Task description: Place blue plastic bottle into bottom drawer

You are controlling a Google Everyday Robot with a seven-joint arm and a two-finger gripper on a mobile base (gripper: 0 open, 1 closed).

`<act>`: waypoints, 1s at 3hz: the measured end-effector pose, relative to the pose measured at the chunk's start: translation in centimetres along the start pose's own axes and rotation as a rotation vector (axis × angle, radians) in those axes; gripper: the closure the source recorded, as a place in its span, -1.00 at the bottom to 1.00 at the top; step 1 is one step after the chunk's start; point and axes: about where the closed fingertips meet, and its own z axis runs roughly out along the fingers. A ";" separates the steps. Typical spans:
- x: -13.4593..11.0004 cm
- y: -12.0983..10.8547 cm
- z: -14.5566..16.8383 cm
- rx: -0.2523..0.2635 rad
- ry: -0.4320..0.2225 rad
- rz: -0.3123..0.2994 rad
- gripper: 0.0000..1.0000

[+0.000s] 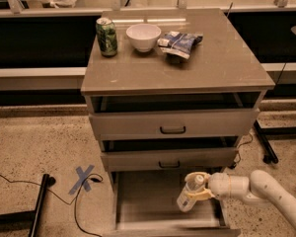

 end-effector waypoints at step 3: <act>8.8 -5.7 5.5 -0.002 0.107 -0.277 1.00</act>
Offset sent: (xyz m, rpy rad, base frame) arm 0.0709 0.0287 -0.1284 -0.1837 -0.3156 0.0866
